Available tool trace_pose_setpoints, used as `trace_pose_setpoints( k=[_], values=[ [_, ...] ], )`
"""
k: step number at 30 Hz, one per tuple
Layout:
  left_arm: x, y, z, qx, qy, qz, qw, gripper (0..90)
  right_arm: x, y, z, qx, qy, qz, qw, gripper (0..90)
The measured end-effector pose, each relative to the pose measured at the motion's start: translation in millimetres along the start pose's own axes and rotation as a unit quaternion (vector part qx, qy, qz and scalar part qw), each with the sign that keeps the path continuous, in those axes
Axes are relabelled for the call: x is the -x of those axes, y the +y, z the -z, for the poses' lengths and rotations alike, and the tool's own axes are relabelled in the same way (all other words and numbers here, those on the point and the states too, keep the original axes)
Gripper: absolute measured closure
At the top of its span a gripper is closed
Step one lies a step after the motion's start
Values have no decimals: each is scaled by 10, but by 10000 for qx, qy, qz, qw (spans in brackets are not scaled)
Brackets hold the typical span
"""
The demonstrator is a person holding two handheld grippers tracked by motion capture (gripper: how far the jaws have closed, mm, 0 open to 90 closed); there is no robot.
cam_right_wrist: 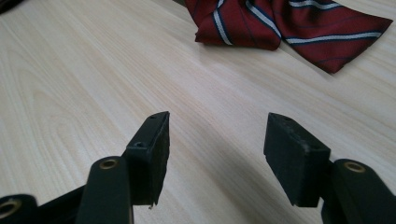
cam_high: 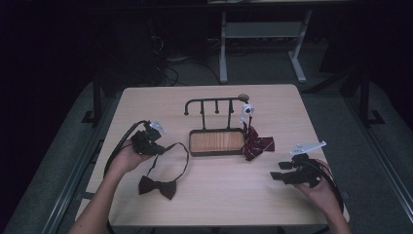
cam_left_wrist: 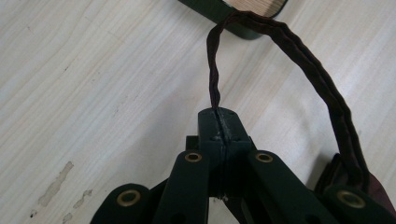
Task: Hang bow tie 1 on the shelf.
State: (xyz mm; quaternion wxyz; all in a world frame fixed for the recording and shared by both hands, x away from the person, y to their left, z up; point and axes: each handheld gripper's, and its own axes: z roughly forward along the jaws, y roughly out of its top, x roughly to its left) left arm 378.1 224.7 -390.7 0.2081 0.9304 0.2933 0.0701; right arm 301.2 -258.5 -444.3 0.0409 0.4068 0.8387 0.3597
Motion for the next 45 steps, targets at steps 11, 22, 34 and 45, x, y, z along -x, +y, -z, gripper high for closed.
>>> trace_pose_setpoints(
  k=[11,22,34,45],
  values=[
    [83,61,223,89,83,-271,9996,895,3,-7,-31,-48,-108,-36,9999,385],
    [198,156,371,90,150,-527,9985,895,13,-11,-21,-10,-149,-20,9999,375],
    [282,216,537,140,209,-698,9972,895,14,-16,-5,-2,-107,-89,9999,373],
    [350,286,668,196,254,-845,9959,895,23,-20,1,34,-138,-81,9999,372]
  ],
)
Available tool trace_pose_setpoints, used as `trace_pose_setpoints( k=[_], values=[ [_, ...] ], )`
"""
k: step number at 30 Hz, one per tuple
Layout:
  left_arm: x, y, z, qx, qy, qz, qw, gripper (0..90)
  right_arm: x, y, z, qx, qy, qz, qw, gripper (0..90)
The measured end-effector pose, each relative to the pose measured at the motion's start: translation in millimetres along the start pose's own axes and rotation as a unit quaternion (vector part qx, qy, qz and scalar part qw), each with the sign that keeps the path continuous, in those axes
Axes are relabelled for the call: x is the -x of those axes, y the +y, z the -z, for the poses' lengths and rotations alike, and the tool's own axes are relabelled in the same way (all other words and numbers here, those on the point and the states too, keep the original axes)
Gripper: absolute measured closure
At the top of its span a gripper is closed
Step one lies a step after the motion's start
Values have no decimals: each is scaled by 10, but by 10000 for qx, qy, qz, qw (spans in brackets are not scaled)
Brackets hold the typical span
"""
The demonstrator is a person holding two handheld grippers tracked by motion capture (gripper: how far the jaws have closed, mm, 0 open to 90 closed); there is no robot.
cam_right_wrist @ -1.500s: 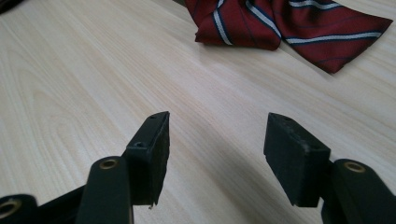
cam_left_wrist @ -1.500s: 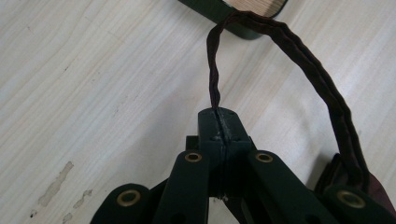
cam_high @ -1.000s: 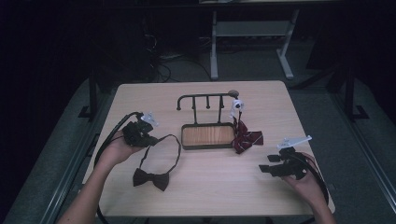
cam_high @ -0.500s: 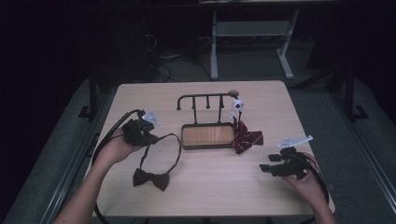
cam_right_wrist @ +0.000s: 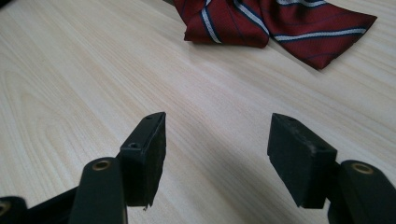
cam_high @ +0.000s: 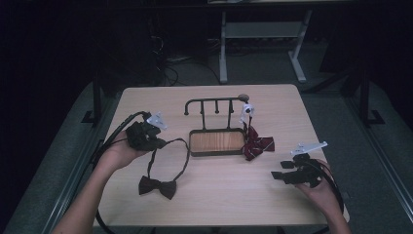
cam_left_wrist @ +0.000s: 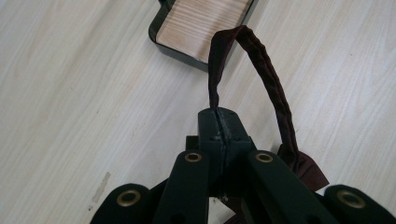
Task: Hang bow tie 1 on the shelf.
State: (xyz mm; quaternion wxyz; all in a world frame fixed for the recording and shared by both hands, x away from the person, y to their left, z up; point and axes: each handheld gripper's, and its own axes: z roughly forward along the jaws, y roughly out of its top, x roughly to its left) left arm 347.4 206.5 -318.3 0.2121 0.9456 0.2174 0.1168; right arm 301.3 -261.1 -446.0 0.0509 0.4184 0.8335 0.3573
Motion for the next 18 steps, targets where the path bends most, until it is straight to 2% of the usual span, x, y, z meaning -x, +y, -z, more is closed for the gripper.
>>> trace_pose_setpoints(
  k=[18],
  values=[
    [2,136,195,32,120,-159,9998,895,-3,-3,-3,-22,-5,12,10000,373]
  ],
)
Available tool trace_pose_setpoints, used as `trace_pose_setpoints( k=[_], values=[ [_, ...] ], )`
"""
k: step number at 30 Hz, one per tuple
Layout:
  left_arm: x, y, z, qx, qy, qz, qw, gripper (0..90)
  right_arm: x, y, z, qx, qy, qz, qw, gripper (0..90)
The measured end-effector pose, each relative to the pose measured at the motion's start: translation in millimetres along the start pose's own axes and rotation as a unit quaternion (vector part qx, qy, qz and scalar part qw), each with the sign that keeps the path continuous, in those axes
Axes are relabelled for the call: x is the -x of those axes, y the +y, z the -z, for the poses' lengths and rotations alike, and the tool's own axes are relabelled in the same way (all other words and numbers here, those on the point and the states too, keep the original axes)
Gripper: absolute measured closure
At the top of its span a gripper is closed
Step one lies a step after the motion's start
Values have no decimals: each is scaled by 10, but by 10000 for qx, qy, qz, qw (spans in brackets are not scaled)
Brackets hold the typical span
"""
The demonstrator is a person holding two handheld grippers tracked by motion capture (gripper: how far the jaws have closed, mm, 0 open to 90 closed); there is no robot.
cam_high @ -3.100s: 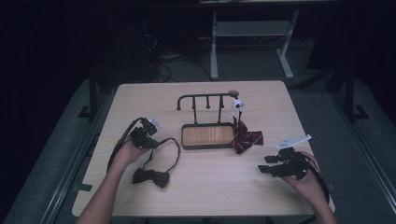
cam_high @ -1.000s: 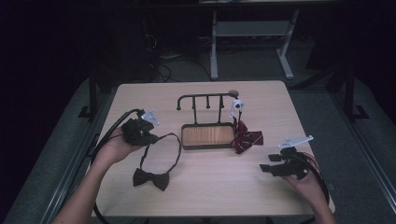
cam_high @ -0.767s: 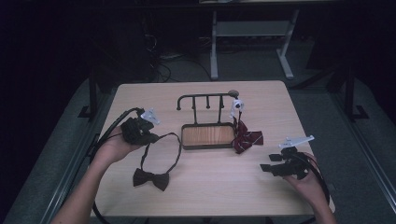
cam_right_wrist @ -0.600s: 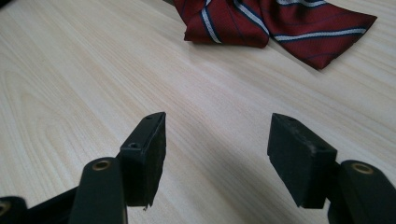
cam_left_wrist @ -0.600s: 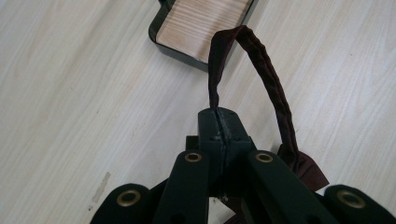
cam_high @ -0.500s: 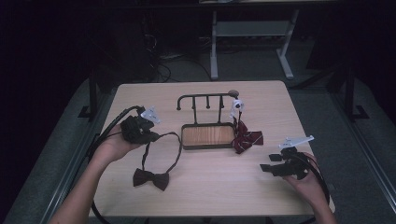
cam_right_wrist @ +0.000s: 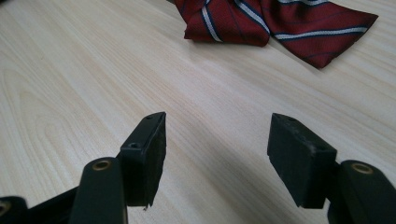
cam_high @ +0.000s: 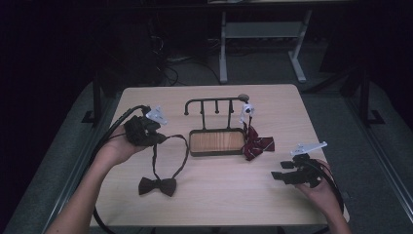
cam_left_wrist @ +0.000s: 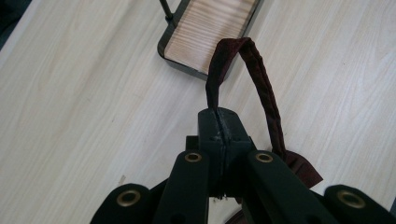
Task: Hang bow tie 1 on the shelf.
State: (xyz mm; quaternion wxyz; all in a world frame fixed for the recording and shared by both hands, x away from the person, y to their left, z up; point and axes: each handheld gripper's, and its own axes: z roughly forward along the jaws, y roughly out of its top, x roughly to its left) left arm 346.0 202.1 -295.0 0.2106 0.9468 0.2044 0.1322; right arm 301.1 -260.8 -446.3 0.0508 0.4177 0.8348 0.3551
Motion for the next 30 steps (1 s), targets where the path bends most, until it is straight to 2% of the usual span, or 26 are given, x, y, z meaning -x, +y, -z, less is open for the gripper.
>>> trace_pose_setpoints(
  k=[11,12,16,30],
  values=[
    [7,74,47,28,47,-42,10000,895,1,-1,-1,7,-10,25,10000,373],
    [1,83,58,4,41,-98,9999,895,1,0,0,12,-10,23,10000,373],
    [5,114,77,40,66,-57,10000,895,1,-1,0,9,-14,29,10000,373],
    [-61,272,147,73,88,-113,9999,896,11,-8,-5,0,-3,26,10000,373]
  ],
)
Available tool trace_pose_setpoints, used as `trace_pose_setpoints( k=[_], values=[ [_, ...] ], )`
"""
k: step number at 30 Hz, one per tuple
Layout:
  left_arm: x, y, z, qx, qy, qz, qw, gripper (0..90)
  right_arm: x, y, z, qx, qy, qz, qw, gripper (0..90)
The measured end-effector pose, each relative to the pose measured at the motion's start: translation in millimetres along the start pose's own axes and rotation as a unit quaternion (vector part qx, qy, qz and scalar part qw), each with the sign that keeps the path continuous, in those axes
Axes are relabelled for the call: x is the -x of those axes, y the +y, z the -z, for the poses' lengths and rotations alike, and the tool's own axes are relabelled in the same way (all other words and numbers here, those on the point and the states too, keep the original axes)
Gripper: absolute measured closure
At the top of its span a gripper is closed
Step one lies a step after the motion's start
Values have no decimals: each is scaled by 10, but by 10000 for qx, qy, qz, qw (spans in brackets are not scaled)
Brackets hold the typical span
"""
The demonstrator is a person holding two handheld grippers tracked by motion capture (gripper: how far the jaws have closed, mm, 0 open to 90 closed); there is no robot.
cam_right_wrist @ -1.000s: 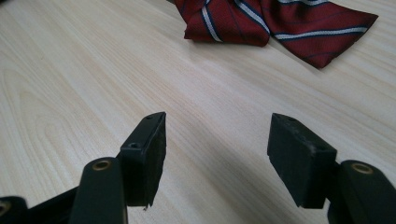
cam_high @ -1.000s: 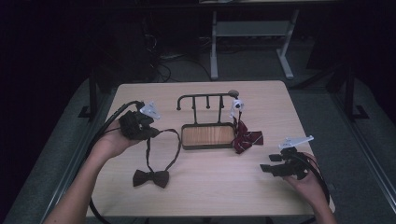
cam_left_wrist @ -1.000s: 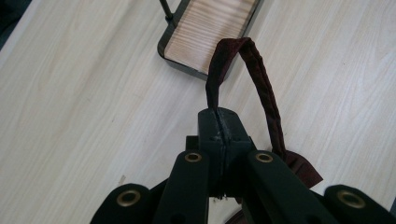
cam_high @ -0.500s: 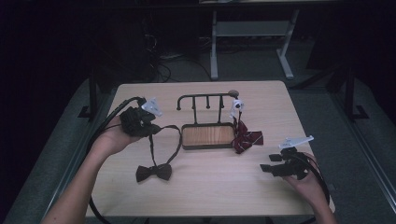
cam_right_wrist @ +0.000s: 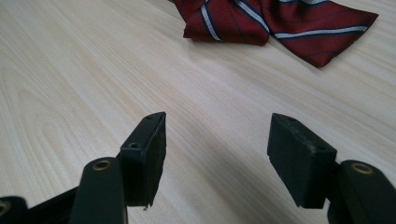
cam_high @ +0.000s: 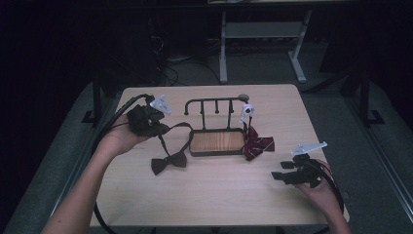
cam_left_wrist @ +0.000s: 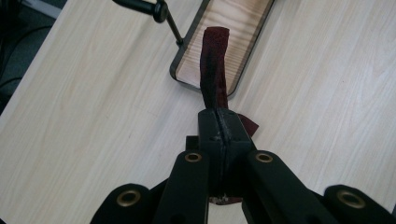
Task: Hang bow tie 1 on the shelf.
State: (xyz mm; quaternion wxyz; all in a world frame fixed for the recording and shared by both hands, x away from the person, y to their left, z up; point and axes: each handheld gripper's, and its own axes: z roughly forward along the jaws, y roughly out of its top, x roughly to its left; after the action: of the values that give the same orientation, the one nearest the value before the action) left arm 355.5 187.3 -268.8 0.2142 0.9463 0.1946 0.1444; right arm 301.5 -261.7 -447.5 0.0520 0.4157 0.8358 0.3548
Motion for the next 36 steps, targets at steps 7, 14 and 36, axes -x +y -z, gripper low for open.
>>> trace_pose_setpoints(
  k=[7,14,36],
  values=[
    [-37,92,34,9,32,-23,10000,895,13,-8,2,40,11,8,10000,374],
    [-73,162,45,4,23,-59,10000,896,18,-14,6,39,-6,60,10000,375],
    [-298,346,39,-61,203,176,9996,897,41,-15,46,113,-18,7,9999,376]
  ],
)
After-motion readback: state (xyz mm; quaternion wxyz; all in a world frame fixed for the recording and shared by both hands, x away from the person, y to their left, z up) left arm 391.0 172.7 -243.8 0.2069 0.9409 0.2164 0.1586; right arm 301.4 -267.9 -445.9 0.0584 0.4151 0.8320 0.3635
